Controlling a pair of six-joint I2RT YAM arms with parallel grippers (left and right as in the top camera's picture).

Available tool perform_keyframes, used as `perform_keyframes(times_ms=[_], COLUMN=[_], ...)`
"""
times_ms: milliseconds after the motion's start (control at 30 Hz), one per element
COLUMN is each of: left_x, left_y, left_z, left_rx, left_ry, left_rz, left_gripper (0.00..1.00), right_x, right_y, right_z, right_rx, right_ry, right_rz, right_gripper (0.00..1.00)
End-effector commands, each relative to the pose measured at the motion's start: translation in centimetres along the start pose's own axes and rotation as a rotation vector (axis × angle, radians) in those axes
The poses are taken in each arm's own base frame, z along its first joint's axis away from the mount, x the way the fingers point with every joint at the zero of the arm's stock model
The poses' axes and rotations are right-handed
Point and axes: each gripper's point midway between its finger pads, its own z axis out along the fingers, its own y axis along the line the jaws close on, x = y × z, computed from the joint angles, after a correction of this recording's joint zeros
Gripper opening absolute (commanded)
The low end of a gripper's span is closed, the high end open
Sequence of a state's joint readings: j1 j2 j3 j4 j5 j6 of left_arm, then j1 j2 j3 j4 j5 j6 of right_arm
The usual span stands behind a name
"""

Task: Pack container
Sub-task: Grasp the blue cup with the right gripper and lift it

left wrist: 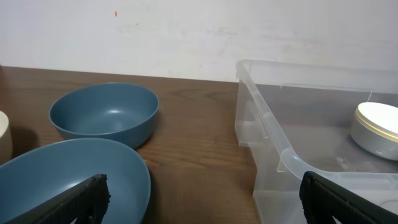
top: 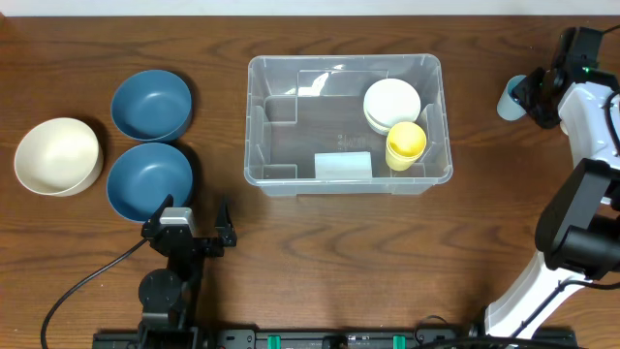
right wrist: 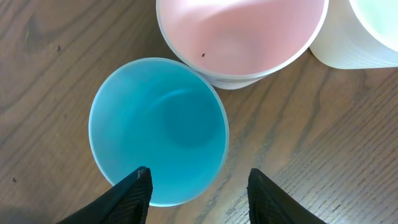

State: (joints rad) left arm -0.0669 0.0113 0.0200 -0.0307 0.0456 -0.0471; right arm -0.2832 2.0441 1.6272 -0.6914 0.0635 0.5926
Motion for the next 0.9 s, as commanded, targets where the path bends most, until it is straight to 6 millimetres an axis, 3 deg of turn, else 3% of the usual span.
perform_keyframes(times_ms=[0, 133, 567, 700, 867], left_x=[1.7, 1.7, 1.7, 1.7, 1.7], left_y=[0.6, 0.6, 0.6, 0.6, 0.6], left_z=[0.1, 0.1, 0.1, 0.1, 0.1], left_rx=[-0.030, -0.030, -0.030, -0.030, -0.030], left_ry=[0.052, 0.052, 0.052, 0.052, 0.052], left_rz=[0.017, 0.017, 0.017, 0.017, 0.017], left_gripper=[0.98, 0.98, 0.98, 0.98, 0.98], right_x=[0.4, 1.0, 1.5, 1.1, -0.2], right_y=[-0.9, -1.2, -0.9, -0.3, 1.9], right_z=[1.8, 2.8, 2.7, 1.1, -4.4], right_rx=[0.041, 0.054, 0.040, 0.017, -0.052], right_ry=[0.021, 0.041, 0.063, 0.049, -0.034], right_rz=[0.016, 0.014, -0.006, -0.038, -0.103], right_gripper=[0.50, 0.43, 0.02, 0.01, 0.01])
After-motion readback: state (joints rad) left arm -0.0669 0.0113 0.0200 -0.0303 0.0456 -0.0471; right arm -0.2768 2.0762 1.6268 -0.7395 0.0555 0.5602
